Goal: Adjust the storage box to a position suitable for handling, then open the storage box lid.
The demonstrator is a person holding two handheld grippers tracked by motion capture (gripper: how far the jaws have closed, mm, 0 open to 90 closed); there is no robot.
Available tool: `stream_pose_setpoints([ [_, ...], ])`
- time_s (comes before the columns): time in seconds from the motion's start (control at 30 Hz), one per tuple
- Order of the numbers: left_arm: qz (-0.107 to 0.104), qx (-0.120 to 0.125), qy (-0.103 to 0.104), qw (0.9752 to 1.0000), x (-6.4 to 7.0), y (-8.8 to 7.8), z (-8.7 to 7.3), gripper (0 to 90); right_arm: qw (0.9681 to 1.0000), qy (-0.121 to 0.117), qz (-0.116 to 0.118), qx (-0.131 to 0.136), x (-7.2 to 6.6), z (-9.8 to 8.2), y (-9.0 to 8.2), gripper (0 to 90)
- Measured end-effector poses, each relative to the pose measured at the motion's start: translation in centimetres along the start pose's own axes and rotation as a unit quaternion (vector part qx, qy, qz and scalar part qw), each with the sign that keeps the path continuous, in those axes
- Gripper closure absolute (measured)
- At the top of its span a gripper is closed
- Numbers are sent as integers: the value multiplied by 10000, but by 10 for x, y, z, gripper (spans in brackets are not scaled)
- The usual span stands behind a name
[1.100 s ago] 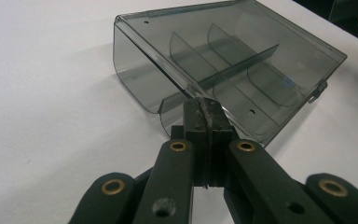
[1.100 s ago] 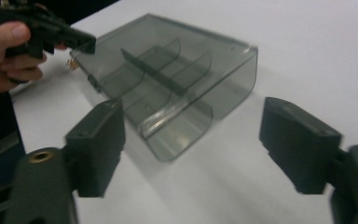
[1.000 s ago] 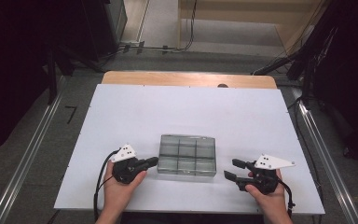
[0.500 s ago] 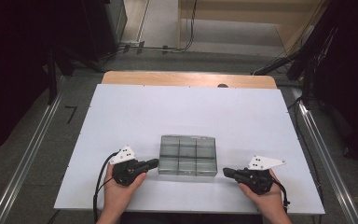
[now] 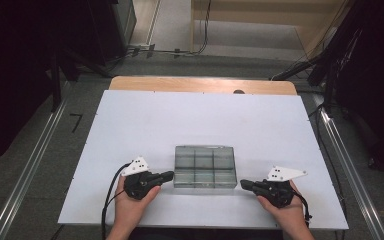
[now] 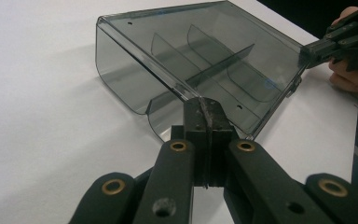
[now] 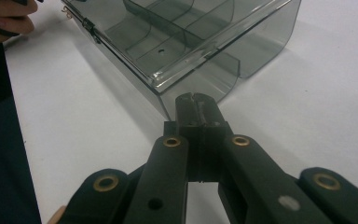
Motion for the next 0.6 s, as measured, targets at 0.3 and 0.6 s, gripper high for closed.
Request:
stream_pose_setpoints([
  [0.3,0,-61,13,10000,0,1,-1,900,9999,-109,-10,-15,-2,6,6,884],
  [0.6,37,-376,28,9993,-1,4,-11,900,9999,-74,-43,-57,0,7,7,884],
])
Point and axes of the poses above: each handheld gripper's, and its own axes: y roughly forward along the jaws, z roughly out of its top, x roughly to its right, the point moved 7 cm from there along y, roughly forward along the jaws, and after that the axes turned 4 degrees about -x, right-handed, at the moved point
